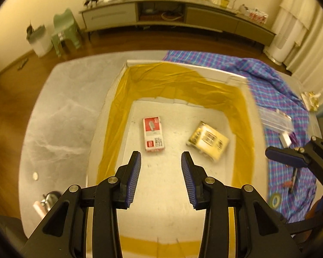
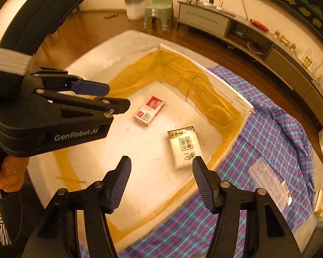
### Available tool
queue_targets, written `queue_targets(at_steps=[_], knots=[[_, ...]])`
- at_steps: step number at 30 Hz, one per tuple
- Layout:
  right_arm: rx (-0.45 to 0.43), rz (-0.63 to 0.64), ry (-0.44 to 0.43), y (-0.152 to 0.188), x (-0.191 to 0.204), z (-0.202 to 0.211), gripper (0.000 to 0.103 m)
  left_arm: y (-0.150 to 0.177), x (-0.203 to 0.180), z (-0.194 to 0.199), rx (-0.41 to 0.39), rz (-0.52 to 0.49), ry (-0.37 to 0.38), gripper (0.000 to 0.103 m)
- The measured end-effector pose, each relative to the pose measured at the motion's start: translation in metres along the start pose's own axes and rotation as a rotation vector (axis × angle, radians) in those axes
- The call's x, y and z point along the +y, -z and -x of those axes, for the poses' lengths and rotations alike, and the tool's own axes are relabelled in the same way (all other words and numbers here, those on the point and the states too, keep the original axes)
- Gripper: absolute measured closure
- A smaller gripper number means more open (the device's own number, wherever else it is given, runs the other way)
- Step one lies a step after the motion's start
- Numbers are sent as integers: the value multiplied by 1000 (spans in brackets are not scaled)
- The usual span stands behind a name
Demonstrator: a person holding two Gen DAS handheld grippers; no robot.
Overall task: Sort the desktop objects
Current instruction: 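Open both tools to drop the staple box and tissue pack into the box, then move both tools back toward the remaining items on the cloth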
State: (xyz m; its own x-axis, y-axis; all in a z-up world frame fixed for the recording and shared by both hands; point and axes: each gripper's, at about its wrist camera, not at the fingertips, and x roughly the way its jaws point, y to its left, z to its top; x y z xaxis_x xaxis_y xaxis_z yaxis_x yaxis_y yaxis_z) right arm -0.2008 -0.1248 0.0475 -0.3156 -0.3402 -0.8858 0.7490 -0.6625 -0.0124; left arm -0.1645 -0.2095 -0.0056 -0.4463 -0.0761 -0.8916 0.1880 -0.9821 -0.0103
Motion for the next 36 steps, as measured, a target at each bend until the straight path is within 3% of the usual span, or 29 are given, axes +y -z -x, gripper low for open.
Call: queue_targets(at_steps=[15, 26, 36], knots=[[-279, 2, 8, 73, 52, 109, 37, 78, -31, 101, -171, -75, 2, 62], [-360, -48, 10, 141, 57, 127, 36, 123, -60, 135, -236, -125, 25, 62], [-409, -218, -40, 202, 20, 133, 34, 150, -96, 135, -245, -183, 57, 62]])
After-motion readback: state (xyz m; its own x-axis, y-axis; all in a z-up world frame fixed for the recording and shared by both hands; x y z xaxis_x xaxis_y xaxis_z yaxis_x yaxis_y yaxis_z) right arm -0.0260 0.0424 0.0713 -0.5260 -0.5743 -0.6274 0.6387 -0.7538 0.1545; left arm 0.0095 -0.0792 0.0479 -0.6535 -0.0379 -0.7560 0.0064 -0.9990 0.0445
